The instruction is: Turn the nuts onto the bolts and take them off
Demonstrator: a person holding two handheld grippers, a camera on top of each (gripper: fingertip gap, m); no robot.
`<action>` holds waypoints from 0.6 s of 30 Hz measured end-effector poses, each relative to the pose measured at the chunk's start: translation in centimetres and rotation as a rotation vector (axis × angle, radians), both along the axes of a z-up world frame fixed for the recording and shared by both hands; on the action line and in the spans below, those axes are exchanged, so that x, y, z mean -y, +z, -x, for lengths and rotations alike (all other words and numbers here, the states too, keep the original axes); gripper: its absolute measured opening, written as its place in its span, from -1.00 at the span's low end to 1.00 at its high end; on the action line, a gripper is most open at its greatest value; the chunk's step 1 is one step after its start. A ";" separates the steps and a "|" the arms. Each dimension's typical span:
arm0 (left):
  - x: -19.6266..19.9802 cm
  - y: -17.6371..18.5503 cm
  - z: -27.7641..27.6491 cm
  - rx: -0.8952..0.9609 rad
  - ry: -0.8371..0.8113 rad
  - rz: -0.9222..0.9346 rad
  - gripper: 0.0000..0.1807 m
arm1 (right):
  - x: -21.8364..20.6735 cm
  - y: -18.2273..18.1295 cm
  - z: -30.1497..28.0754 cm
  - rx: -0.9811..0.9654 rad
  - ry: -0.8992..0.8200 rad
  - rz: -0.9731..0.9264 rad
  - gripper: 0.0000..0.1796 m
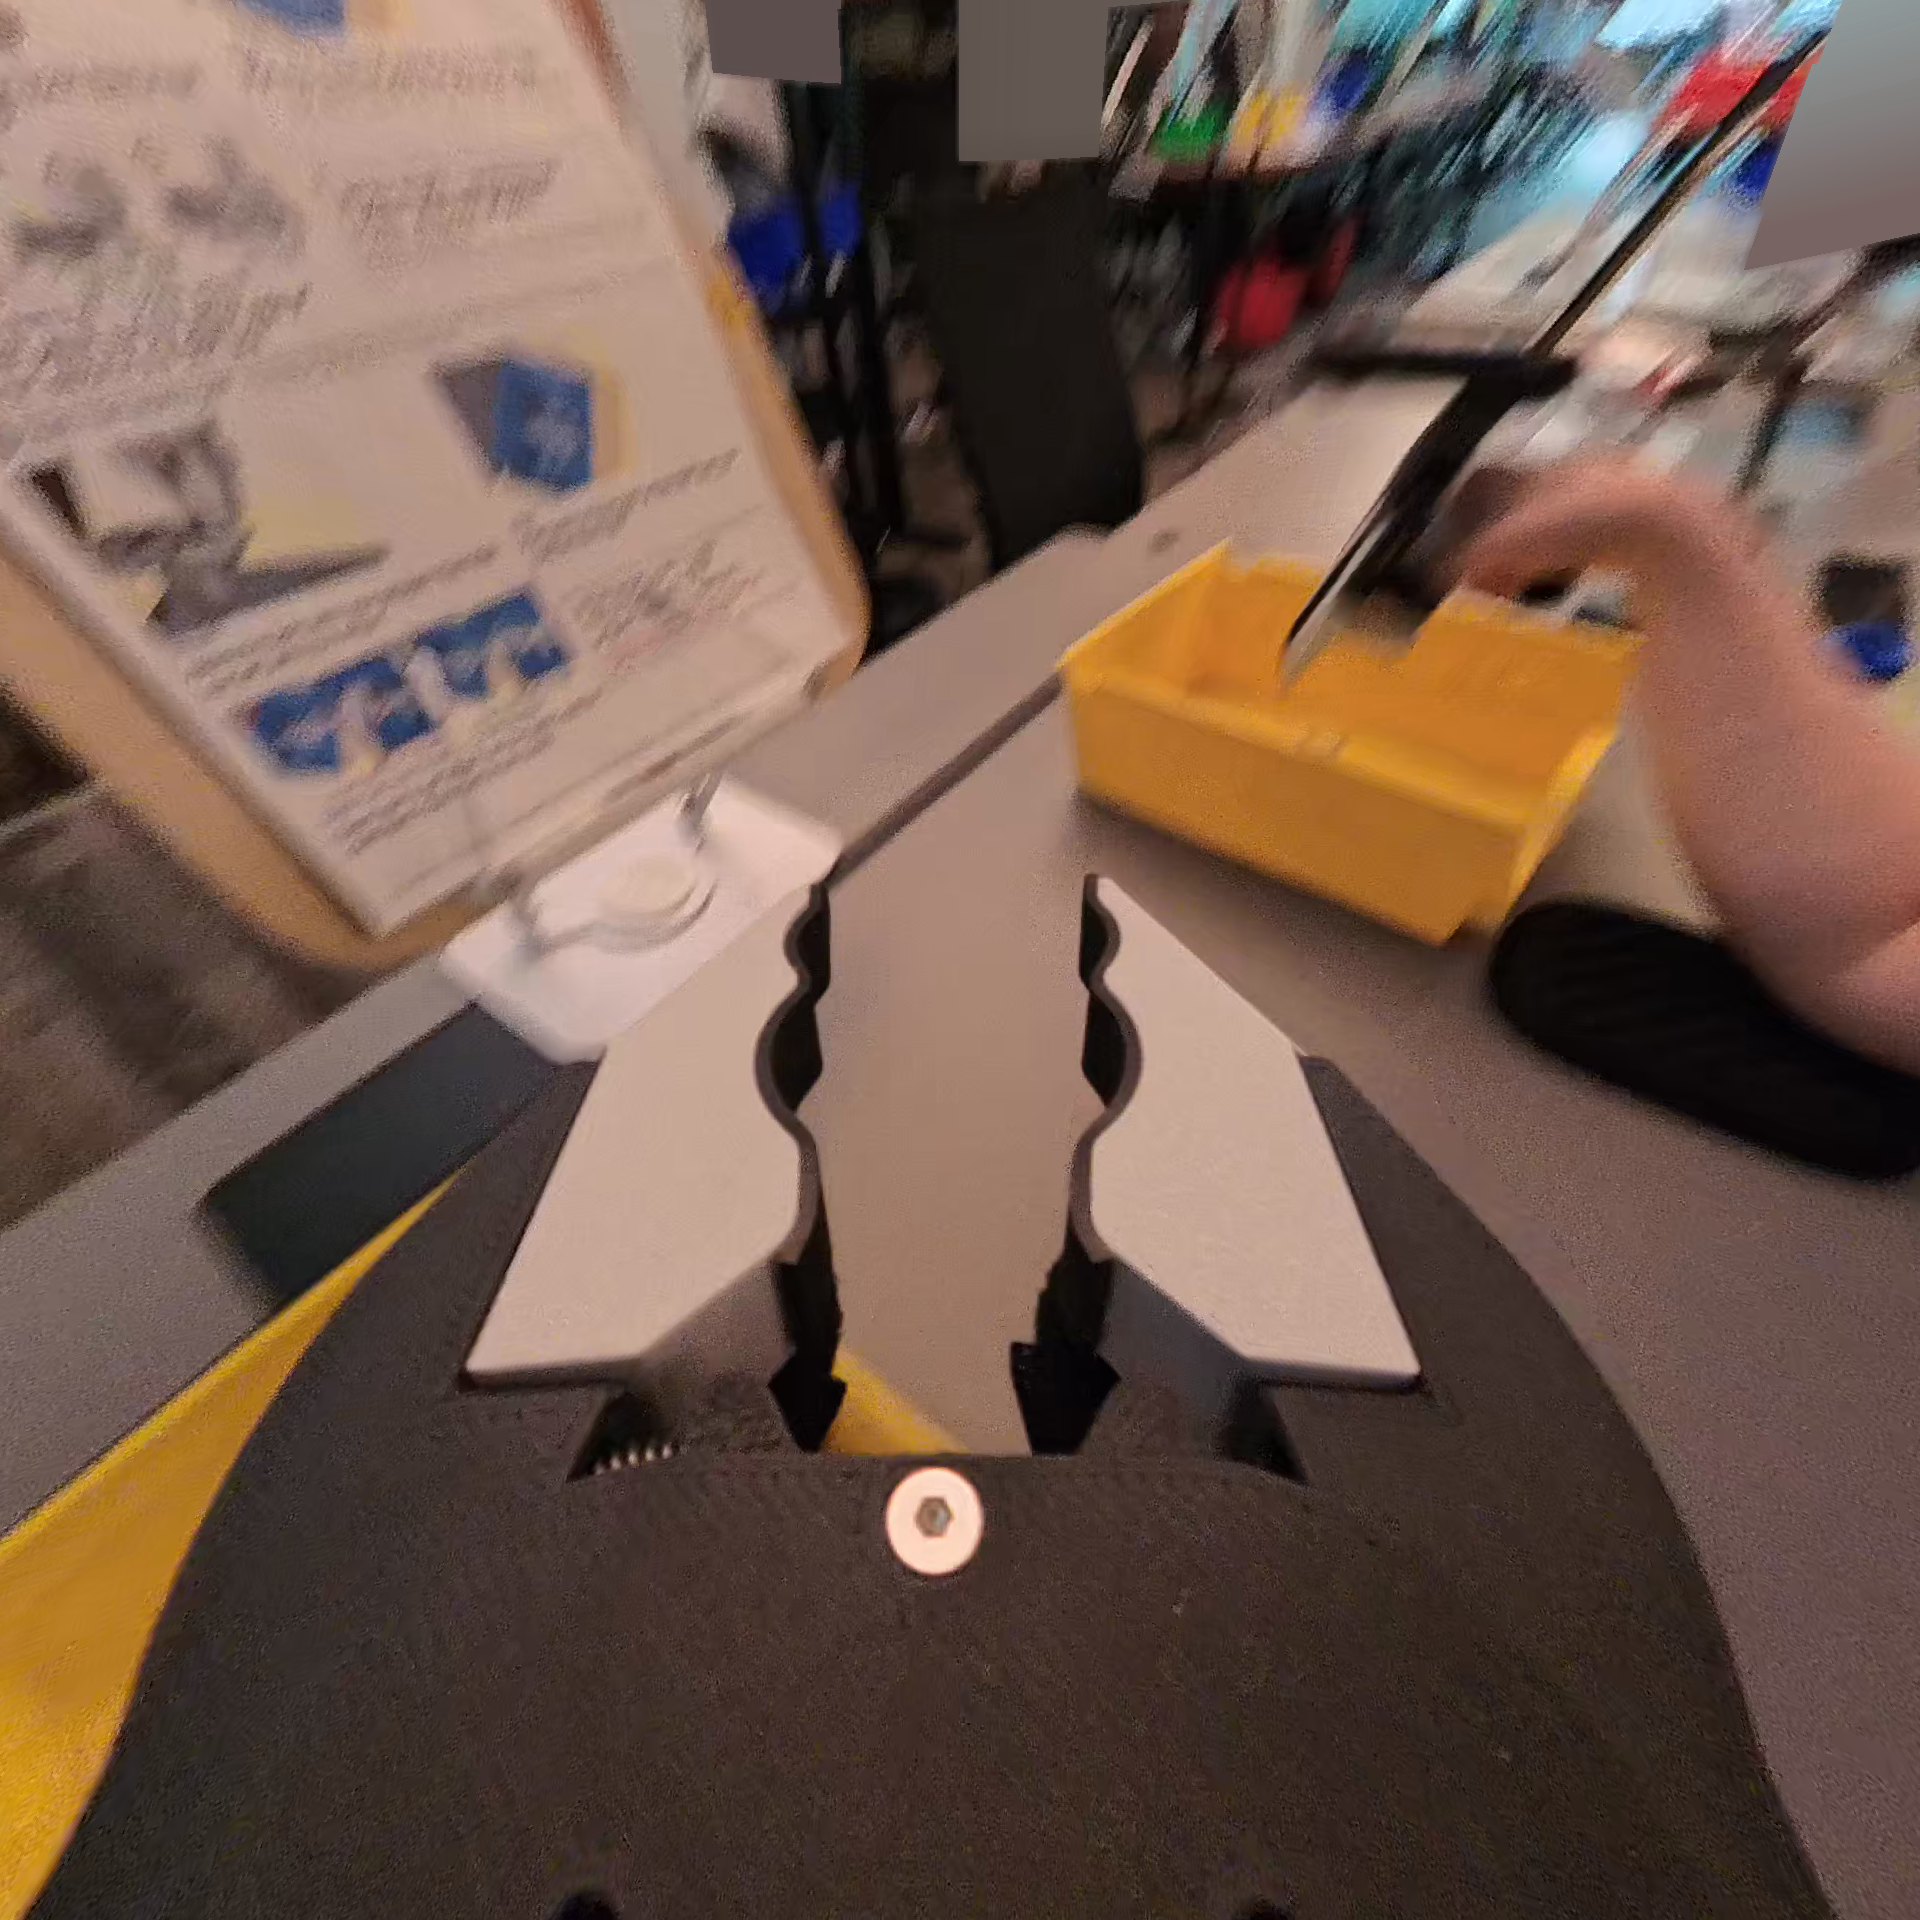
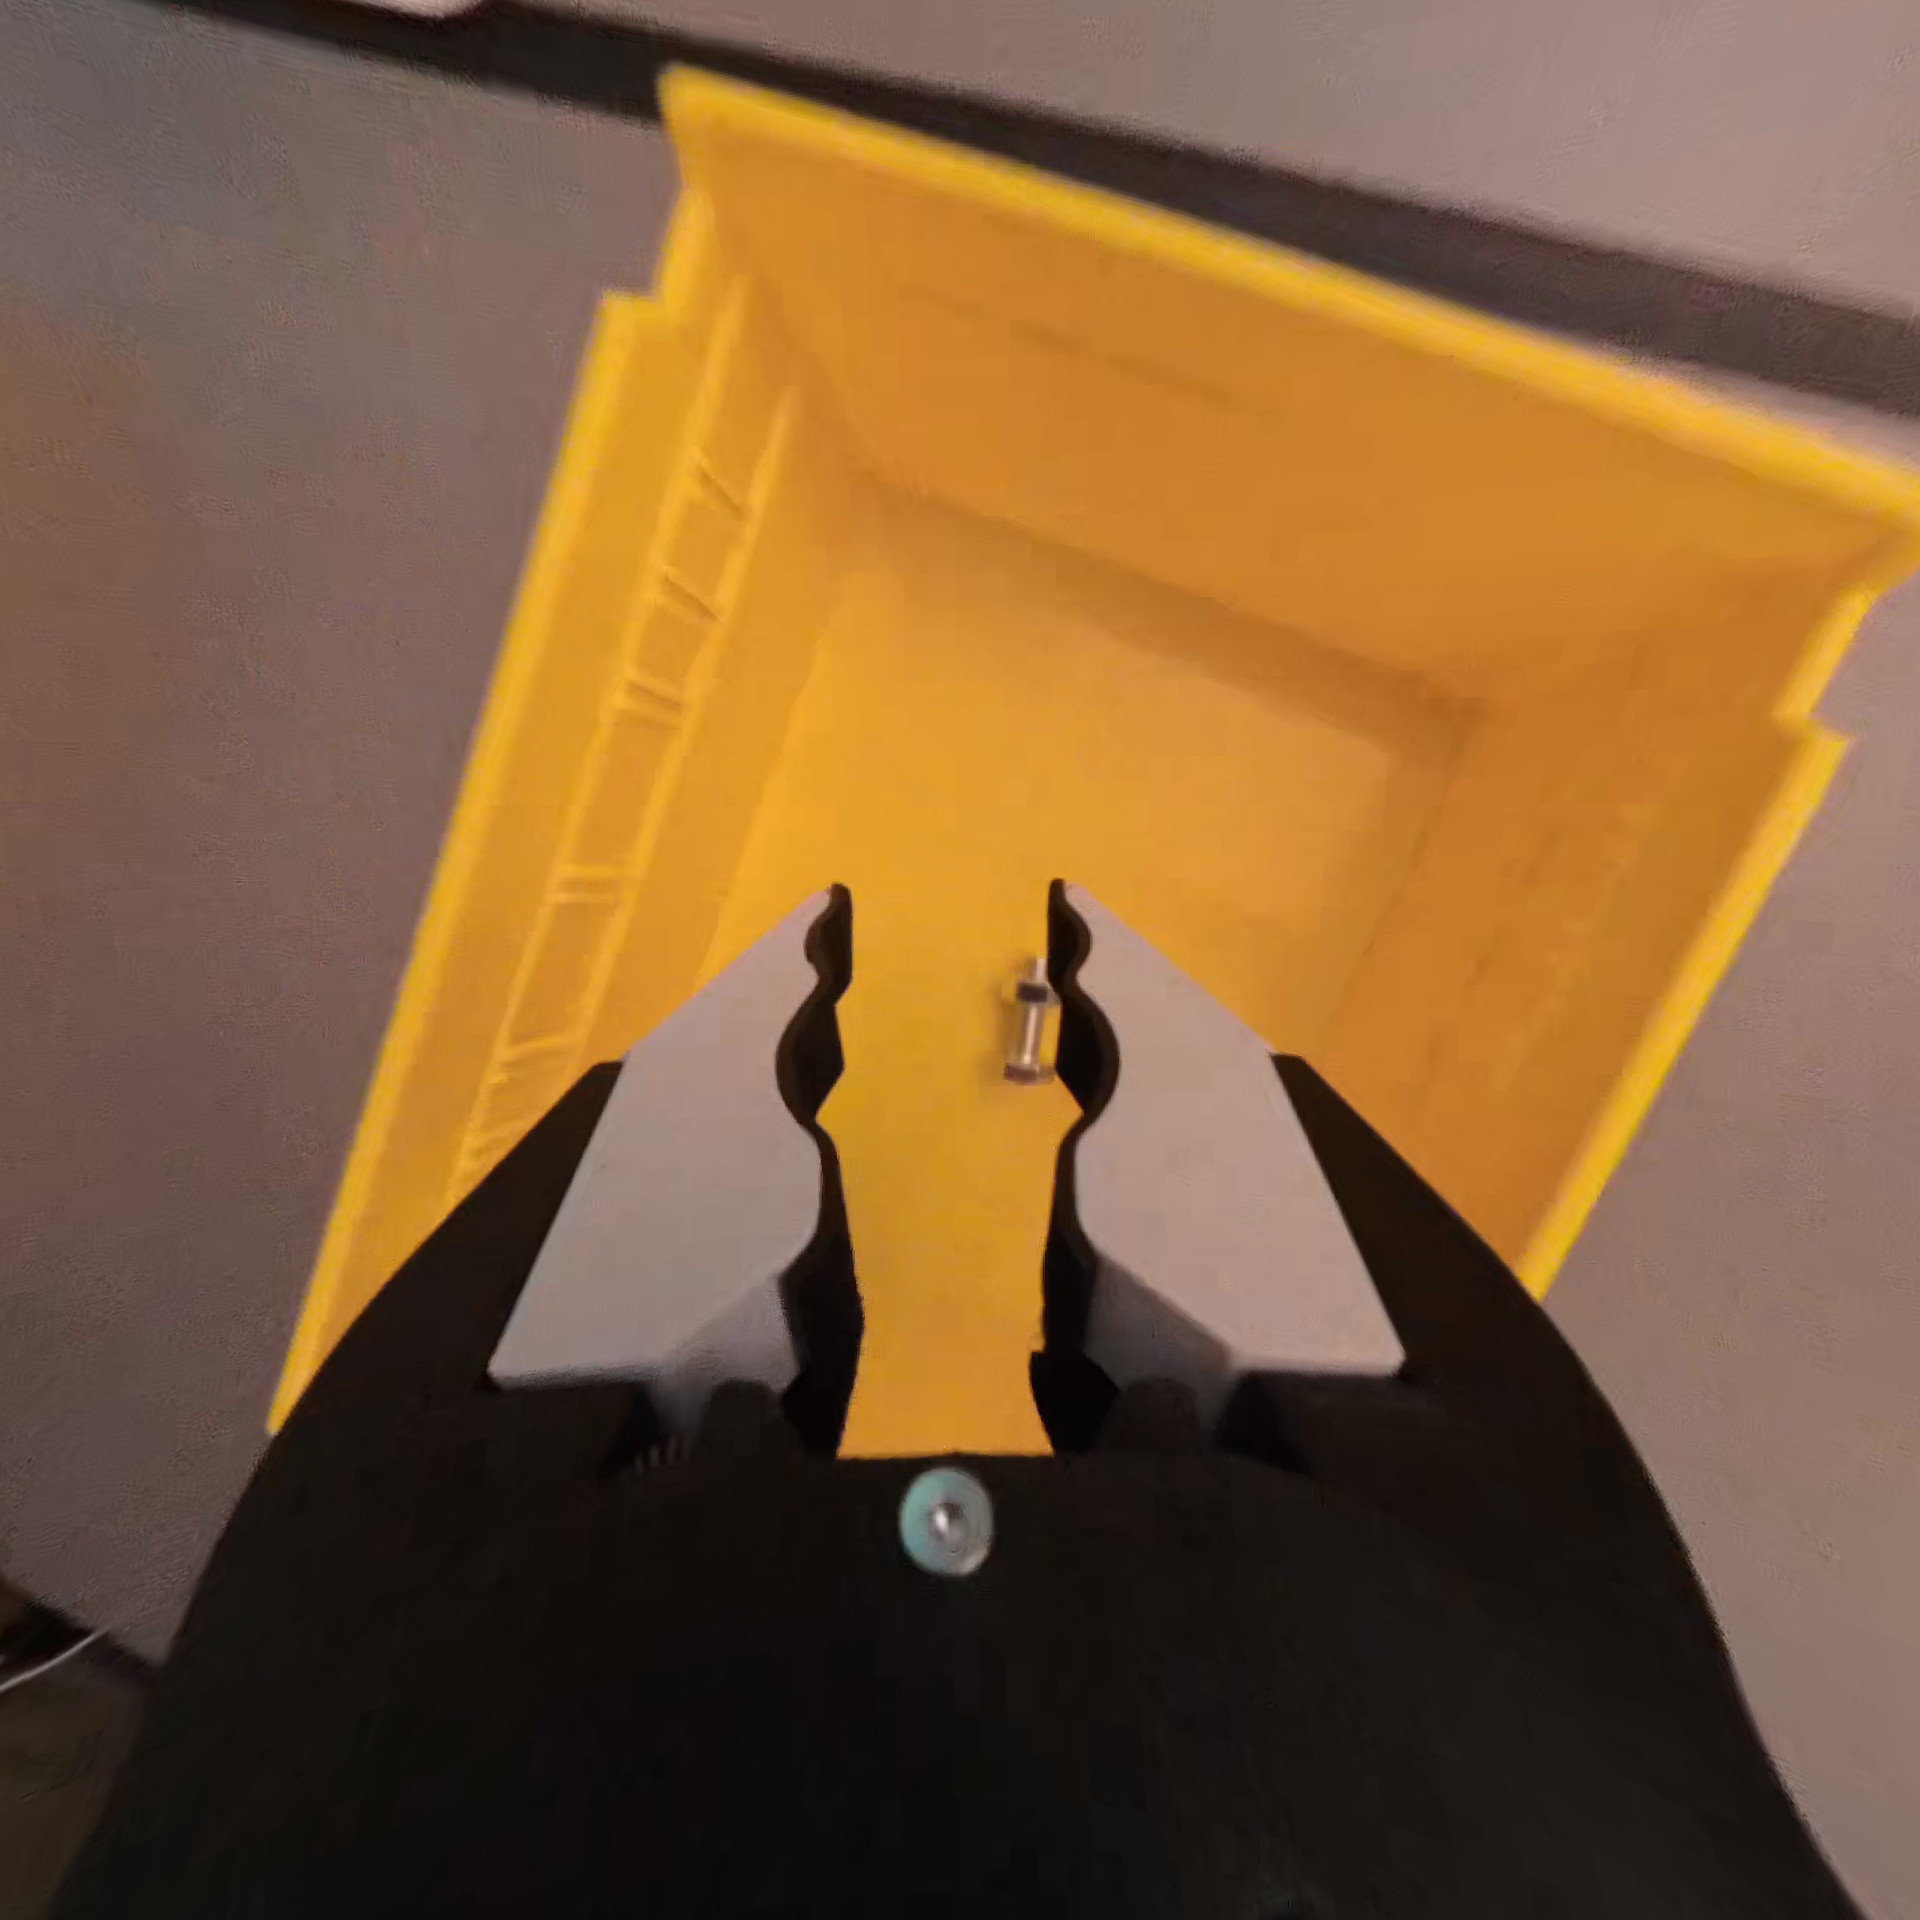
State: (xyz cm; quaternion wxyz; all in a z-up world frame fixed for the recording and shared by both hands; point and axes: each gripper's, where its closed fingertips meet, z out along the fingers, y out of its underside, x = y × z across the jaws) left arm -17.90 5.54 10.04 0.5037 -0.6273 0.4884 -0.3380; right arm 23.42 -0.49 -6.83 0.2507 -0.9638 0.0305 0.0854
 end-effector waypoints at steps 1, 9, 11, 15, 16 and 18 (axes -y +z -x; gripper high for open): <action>-1.1 -1.1 1.8 -0.091 0.060 0.009 -0.48 | -0.7 2.0 0.5 0.027 0.025 -0.100 -0.59; -7.4 -8.8 13.5 -0.448 0.318 0.121 -0.58 | -4.4 15.4 5.7 0.280 0.198 -0.818 -0.54; -6.4 -11.1 14.6 -0.528 0.243 0.186 -0.66 | -4.6 15.5 6.4 0.271 0.216 -0.830 -0.53; -3.9 -14.6 15.9 -0.694 0.124 0.273 -0.72 | -5.0 14.5 6.4 0.259 0.220 -0.795 -0.51; -3.6 -15.4 16.0 -0.735 0.107 0.288 -0.72 | -5.0 14.3 6.3 0.264 0.221 -0.787 -0.51; -2.9 -16.9 16.1 -0.810 0.066 0.310 -0.73 | -5.1 14.1 6.2 0.276 0.222 -0.778 -0.51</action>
